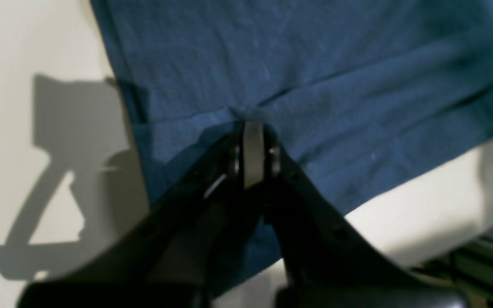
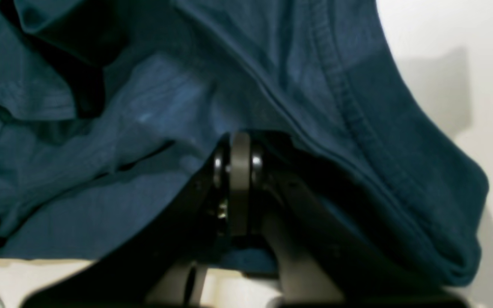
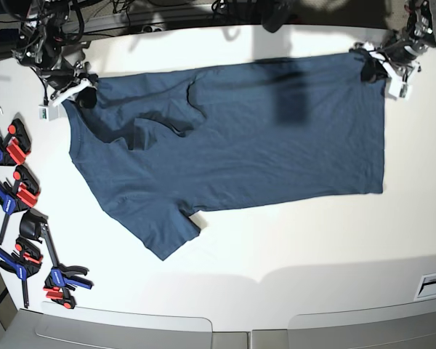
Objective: Fold the T-shirt properly
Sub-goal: 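Grasp the shirt edges with both grippers and drag the shirt toward the robot, then reach the right gripper to the shirt side edge and grasp it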
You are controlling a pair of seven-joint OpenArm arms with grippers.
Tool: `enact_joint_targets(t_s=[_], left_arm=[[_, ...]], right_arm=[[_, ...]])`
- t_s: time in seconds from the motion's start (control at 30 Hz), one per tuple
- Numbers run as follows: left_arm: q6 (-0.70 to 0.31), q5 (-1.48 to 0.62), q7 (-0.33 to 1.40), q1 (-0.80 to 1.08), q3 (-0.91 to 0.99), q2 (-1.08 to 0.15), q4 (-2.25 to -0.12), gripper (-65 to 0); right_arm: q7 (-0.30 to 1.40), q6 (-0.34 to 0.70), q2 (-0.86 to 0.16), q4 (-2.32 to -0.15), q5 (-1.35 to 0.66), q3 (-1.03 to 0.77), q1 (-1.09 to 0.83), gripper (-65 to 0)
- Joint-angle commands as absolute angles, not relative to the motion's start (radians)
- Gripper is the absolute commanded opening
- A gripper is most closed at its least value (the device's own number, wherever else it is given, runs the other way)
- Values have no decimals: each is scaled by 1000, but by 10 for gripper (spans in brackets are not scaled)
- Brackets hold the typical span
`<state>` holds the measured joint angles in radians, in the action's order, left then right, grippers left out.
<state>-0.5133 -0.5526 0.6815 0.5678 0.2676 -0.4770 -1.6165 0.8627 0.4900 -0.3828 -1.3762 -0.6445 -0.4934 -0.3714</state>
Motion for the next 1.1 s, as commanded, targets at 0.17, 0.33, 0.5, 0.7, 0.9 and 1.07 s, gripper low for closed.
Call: enact_joint_targets(t_s=[0.17,0.33,0.5,0.7,0.9,1.07], left_arm=[[-497,-487,788,638,332,-479,-1630,-650],[-497,-490,789,649,394,-479,-1630,-650],[-497,-491,787,651,405,-480,-1630,-650],[-497,-490,781,648,405,-480,-1631,-650],[-497,-491,762,648,405,-480,-1631,-650],[-497,-491,762,648,405,-480,-1631,-650]], right_arm=[[1029,457,-382,-1401,-539,-486,-452,-650],[1029,457,-382,-1455,-538,-488,-517,-650],[1031,457,-382,-1490,-539,-521,-569,-650],[1037,456,-382,-1500,-564,-598,-599,-650],[1037,457,-382,-1531,-743,-686,-598,-650],[1036,512,-382,-1631,-837,-718,-597,-650]])
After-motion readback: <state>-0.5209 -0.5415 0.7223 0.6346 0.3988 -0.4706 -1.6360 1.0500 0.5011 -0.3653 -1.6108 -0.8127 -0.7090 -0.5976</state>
